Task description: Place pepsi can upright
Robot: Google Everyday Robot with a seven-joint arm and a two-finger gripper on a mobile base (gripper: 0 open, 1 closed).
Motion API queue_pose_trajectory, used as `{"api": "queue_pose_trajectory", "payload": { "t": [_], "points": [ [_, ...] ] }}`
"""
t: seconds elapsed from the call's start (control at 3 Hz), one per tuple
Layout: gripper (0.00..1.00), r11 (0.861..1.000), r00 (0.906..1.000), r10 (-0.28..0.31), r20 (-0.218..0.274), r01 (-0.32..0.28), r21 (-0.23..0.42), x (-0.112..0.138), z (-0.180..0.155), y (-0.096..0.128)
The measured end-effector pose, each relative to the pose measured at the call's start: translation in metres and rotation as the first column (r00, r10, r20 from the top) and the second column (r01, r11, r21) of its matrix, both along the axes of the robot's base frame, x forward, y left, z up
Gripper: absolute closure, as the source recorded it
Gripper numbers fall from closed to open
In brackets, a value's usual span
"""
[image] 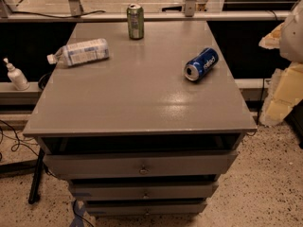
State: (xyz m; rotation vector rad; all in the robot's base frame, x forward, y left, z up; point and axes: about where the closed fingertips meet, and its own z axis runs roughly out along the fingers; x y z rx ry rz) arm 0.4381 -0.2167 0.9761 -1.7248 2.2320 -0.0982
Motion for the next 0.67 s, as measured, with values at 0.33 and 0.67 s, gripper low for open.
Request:
{"api": "queue_pose_trajectory", "payload": {
  "t": [0.33,0.67],
  "points": [
    [0.00,1.000,1.0000,0.000,0.000,0.000,0.000,0.000,0.000,0.000],
    [0.00,0.998,0.9976,0.066,0.022,-0.066,0.004,0.022,-0.006,-0.002]
  ]
}}
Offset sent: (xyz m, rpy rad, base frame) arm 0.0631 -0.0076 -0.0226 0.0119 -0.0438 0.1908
